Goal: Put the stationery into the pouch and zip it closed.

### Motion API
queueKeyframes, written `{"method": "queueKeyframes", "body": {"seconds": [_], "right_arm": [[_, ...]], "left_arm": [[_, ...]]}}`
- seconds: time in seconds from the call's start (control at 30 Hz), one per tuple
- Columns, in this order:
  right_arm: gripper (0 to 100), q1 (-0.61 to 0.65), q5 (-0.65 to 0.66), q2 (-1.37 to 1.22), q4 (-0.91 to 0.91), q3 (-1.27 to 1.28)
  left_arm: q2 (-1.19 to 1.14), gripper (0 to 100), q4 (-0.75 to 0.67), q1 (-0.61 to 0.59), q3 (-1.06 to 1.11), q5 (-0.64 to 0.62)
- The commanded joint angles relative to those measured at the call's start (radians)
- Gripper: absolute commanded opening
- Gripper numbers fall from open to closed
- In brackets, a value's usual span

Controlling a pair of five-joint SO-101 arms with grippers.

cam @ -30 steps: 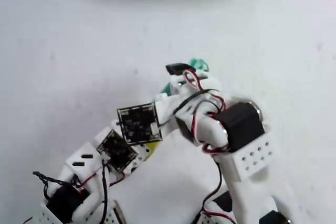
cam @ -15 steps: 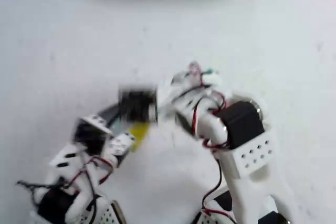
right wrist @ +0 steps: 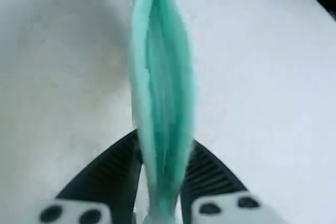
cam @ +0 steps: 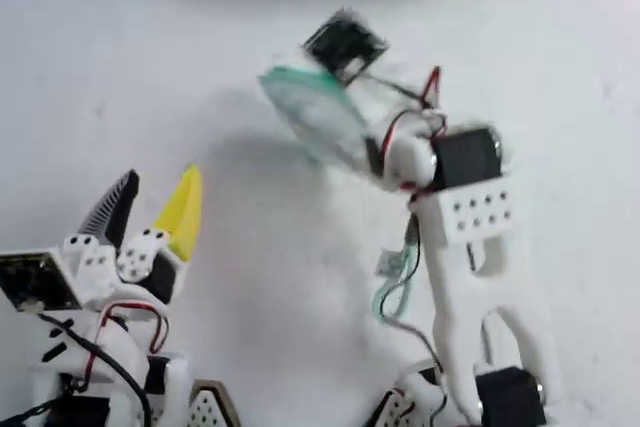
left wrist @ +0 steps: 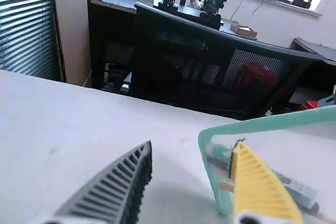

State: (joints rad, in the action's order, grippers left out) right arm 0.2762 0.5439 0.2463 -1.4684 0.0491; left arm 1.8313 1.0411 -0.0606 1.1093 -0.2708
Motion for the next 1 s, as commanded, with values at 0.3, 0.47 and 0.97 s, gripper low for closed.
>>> {"method": "queueKeyframes", "body": {"seconds": [0.3,0.47,0.97], "right_arm": [[1.9,0.272,-0.273,-0.064,-0.229,-0.374],[1.7,0.344,-0.400,-0.068,-0.259,-0.433],[1.9,-0.179,-0.411,-0.590,-0.168,-0.387]], "left_arm": [[-0.005,21,-0.176,-0.025,0.143,-0.048],[-0.005,14,-0.157,-0.157,0.123,-0.133],[-0.005,13,-0.158,-0.170,0.130,-0.163]]}}
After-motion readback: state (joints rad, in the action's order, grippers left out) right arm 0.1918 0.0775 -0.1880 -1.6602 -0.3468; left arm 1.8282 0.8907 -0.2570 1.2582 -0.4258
